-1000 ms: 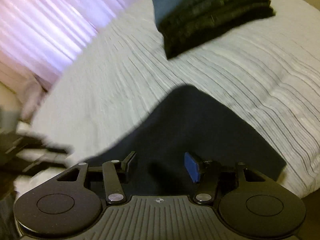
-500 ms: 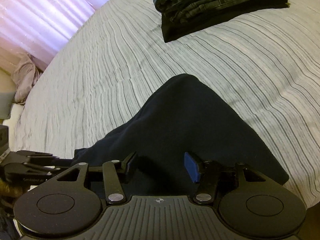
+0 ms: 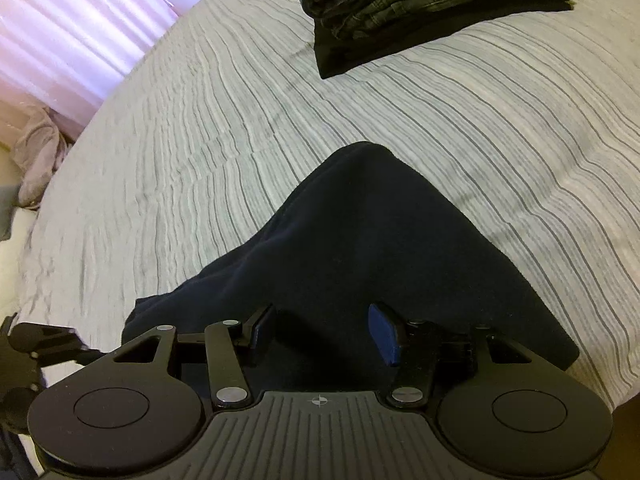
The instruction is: Fold clothes
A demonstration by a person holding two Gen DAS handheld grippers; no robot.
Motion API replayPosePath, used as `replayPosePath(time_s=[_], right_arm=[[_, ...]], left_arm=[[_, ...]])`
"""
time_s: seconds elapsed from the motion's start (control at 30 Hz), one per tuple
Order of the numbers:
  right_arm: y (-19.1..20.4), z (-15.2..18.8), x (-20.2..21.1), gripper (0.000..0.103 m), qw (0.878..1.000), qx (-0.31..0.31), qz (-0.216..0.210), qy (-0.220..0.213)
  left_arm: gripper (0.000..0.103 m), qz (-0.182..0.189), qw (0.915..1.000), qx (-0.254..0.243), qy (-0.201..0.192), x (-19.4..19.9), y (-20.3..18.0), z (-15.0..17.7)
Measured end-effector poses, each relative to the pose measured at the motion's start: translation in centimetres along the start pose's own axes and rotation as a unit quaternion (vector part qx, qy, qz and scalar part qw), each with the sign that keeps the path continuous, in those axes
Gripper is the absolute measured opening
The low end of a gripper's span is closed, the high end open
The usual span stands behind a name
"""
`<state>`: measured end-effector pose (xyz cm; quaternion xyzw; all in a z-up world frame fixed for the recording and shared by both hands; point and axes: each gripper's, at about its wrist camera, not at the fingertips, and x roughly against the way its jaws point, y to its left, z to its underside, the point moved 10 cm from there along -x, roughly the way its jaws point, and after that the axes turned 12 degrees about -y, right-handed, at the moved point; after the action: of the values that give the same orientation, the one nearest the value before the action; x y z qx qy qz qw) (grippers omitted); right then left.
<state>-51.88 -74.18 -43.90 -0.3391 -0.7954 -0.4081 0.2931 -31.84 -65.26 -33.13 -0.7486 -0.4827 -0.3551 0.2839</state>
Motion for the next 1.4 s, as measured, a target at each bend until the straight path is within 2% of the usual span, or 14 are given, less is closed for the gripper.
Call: replayPosePath(time_s=[0.1,0.33,0.5,0.7,0.87,1.0,1.07,1.13,1.17,1.2,1.23,1.3,1.33,1.4], right_arm=[[0.0,0.0,-0.1,0.056,1.000,-0.001,0.004,0.002],[0.1,-0.2,-0.7,0.056,1.000,-0.001,0.012,0.010],[0.0,0.0,-0.8,0.056,1.000,0.003,0.012,0.010],[0.0,0.0,-0.7,0.056,1.000,-0.002,0.008,0.008],[1.4,-0.5,0.8,0.056,0.999,-0.008,0.031,-0.004],[7.5,2.3,2.6,0.056,0.998,0.045,-0.047,0.003],[11.4,5.4,2.8,0.056,0.988,0.120,-0.087,0.034],[13.9,8.9,1.8,0.056,0.972,0.211,-0.086,0.057],[14.8,10.6,1.2,0.061,0.961,0.259,-0.073,0.061],[15.3,12.1,0.5,0.080,0.948,0.308,-0.051,0.061],[15.8,13.7,-0.2,0.087,0.932,0.356,-0.033,0.064],[16.2,16.2,-1.2,0.089,0.899,0.433,0.013,0.062],[15.9,16.9,-1.4,0.089,0.897,0.438,0.034,0.056],[14.9,17.3,-1.2,0.073,0.903,0.422,0.062,0.043]], left_arm=[[0.013,-0.025,0.9995,0.002,-0.017,0.0,1.3,-0.3],[0.017,-0.054,0.9914,0.112,-0.042,2.1,4.0,1.3],[0.009,-0.084,0.9760,0.193,-0.055,4.3,6.0,2.7],[0.024,-0.030,0.9963,0.074,-0.030,2.3,2.8,1.6],[0.024,-0.015,0.9987,0.047,-0.014,-1.2,2.0,1.5],[0.013,-0.014,0.9992,0.026,-0.026,-1.5,1.9,1.2],[0.009,-0.012,0.9992,0.003,-0.037,-1.3,1.7,1.0],[0.008,-0.014,0.9978,-0.044,-0.049,-0.9,1.4,0.8],[0.008,-0.025,0.9957,-0.072,-0.053,-0.7,1.9,0.7],[0.008,-0.037,0.9926,-0.101,-0.056,-0.5,2.6,0.7],[0.008,-0.049,0.9885,-0.130,-0.060,-0.2,3.2,0.6],[0.000,-0.074,0.9773,-0.187,-0.067,0.3,4.5,0.3],[0.000,-0.086,0.9701,-0.216,-0.070,0.6,5.2,0.2],[0.000,-0.120,0.9749,-0.171,-0.076,2.0,9.4,-0.4]])
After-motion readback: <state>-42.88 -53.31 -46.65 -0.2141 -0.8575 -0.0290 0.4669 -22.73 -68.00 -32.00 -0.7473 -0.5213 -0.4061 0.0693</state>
